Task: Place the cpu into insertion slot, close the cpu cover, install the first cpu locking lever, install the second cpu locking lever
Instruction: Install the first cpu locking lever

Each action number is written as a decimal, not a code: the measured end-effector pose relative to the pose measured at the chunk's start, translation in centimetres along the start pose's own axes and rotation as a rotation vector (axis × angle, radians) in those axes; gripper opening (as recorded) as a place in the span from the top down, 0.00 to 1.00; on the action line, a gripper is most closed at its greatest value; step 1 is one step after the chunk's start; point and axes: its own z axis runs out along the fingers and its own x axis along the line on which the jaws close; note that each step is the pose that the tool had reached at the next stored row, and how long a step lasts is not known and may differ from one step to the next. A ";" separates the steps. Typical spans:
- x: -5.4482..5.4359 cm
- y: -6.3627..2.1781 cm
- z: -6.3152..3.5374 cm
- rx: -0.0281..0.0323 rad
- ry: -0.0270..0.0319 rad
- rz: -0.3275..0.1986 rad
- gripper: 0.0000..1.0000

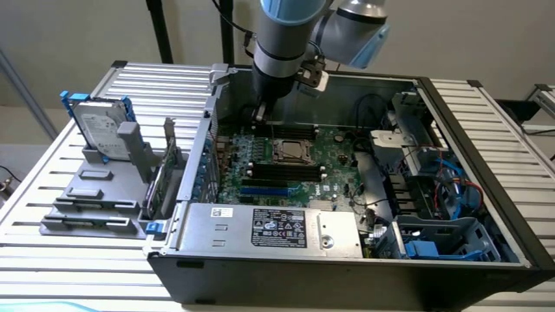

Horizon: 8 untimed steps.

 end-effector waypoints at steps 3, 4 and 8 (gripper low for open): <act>0.3 0.92 -0.11 0.0004 0.0010 0.000 0.89; 0.3 1.20 -0.13 0.0005 0.0022 0.000 0.89; 0.4 2.07 -0.23 0.0032 0.0111 0.000 0.89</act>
